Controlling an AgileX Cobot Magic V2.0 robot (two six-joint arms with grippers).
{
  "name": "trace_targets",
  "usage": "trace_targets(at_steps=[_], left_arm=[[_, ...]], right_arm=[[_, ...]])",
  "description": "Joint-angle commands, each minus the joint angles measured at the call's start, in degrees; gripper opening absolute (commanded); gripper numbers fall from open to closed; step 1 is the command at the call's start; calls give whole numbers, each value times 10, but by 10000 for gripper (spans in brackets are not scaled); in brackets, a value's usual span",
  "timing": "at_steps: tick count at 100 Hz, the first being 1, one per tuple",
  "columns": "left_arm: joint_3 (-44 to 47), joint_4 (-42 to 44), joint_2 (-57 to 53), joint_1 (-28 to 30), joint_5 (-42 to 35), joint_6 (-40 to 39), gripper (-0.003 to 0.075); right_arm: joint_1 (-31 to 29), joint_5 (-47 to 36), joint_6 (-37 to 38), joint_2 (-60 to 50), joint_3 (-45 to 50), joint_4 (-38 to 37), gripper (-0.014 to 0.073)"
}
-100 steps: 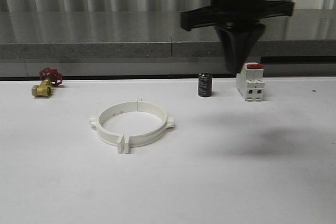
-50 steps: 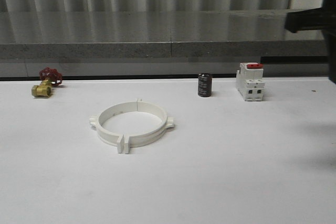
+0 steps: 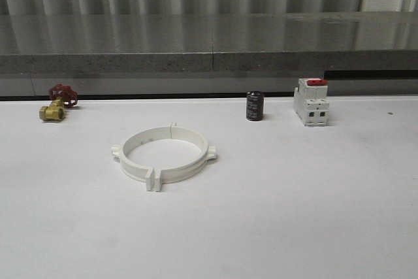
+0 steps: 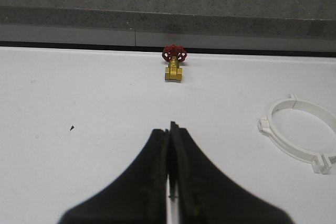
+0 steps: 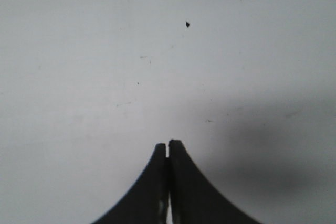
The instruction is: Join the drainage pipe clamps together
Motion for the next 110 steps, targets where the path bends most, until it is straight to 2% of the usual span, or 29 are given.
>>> trace_targets(at_steps=[1, 53, 75, 106, 110], left_arm=[[-16, -4, 4, 0, -43, -2, -21], [-16, -4, 4, 0, -43, -2, -21], [-16, -4, 4, 0, -43, -2, -21], [-16, -4, 4, 0, -43, -2, -21], [-16, -4, 4, 0, -43, -2, -21]], right_arm=[[-3, -86, -8, -70, 30, -6, -61], [-3, -457, -12, -387, 278, -44, -67], [-3, -508, -12, -486, 367, -46, -65], [-5, -528, -12, -590, 452, -46, -65], [-9, -498, -12, -610, 450, -49, -65]])
